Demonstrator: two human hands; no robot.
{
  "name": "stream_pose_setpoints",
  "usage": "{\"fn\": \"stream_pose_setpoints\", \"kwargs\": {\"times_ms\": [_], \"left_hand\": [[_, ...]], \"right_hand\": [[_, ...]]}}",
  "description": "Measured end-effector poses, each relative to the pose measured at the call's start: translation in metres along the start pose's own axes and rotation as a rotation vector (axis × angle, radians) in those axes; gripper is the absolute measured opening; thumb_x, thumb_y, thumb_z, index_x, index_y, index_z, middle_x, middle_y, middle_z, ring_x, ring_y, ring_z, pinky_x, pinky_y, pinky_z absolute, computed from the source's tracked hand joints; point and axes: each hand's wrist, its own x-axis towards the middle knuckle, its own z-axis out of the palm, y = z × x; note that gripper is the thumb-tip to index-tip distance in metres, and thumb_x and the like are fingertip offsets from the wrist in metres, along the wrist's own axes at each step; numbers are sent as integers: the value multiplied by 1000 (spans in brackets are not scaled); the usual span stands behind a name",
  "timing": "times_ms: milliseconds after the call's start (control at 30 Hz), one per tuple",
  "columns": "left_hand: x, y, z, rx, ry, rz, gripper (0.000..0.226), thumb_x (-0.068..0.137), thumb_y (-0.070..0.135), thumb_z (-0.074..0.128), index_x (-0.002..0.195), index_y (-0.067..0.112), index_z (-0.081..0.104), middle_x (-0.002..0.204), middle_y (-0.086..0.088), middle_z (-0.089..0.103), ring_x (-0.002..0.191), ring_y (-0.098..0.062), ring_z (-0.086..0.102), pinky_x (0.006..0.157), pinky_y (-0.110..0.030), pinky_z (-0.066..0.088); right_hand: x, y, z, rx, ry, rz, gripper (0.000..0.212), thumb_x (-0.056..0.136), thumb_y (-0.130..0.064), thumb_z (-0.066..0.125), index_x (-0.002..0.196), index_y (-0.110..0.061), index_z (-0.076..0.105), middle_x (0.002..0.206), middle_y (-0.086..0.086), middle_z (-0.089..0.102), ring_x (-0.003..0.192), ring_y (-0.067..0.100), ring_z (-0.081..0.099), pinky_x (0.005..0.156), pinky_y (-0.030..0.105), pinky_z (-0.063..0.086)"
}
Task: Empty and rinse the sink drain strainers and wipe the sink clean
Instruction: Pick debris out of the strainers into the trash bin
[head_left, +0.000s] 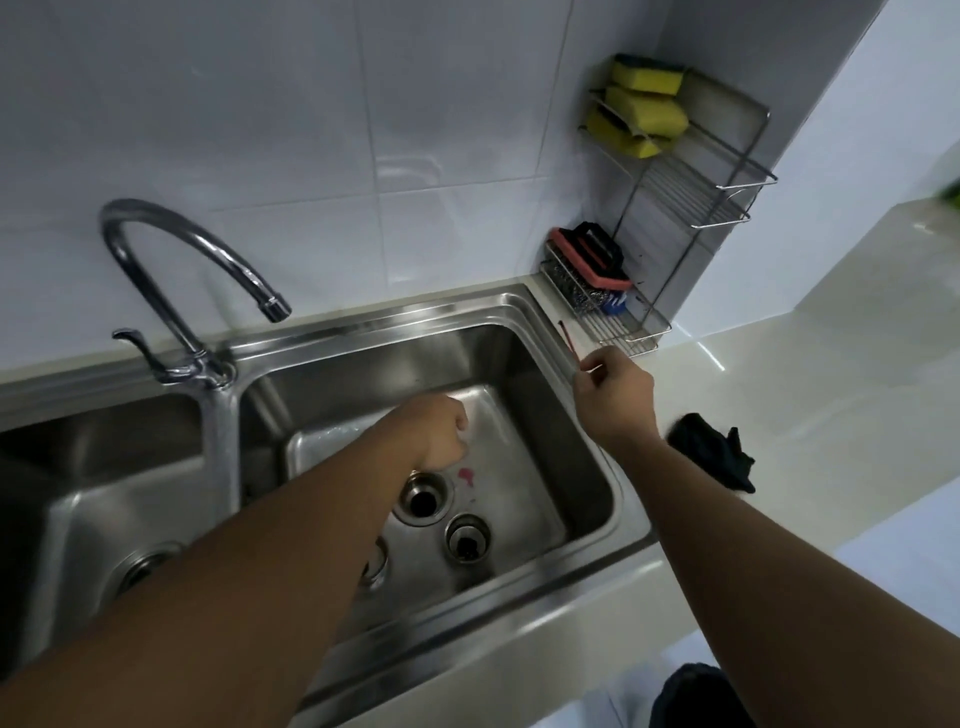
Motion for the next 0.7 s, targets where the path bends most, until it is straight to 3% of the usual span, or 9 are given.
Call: {"fn": "stream_pose_setpoints", "kwargs": {"times_ms": [133,367,400,467,567,700], "left_hand": [[-23,-22,6,-11,-17,-44,38,86,30,64,124,28,62,131,1,60,117,-20,57,99,-31,47],[-54,-62,26,27,-66,-89,39,88,29,65,127,25,61,130,0,60,117,-21,55,97,-32,48],[-57,-65,30,21,-72,-97,39,89,29,65,127,24,60,130,-1,60,116,-21,56,98,-33,48],[-62,-72,35,-5,-84,-118,37,89,27,65,126,24,61,128,-2,61,114,-22,57,99,-34,49],[-68,-84,47,-24,-110,-148,35,88,24,64,123,20,64,123,-3,63,109,-22,60,97,-35,51],[-68,-99,65,-44,-145,-176,41,89,25,63,130,20,61,129,-5,59,112,-23,59,99,-36,51]], "right_hand": [[-37,-13,24,-33,-133,-61,6,91,-17,60,93,-21,65,81,-3,65,72,15,63,65,30,53],[-91,-21,66,-98,-281,-144,12,94,-14,59,94,-13,71,80,-7,65,62,2,63,58,10,49],[-96,-20,72,-95,-297,-141,14,94,-14,59,95,-12,72,81,-5,67,62,3,64,60,11,52],[-105,-16,83,-112,-321,-138,16,94,-15,60,97,-10,74,90,3,72,72,9,67,75,27,59],[-117,-9,100,-115,-365,-120,17,93,-15,60,98,-9,75,98,8,75,86,21,70,84,38,59],[-130,3,118,-166,-397,-90,14,92,-17,61,97,-16,75,102,6,74,85,19,68,78,24,53]]}}
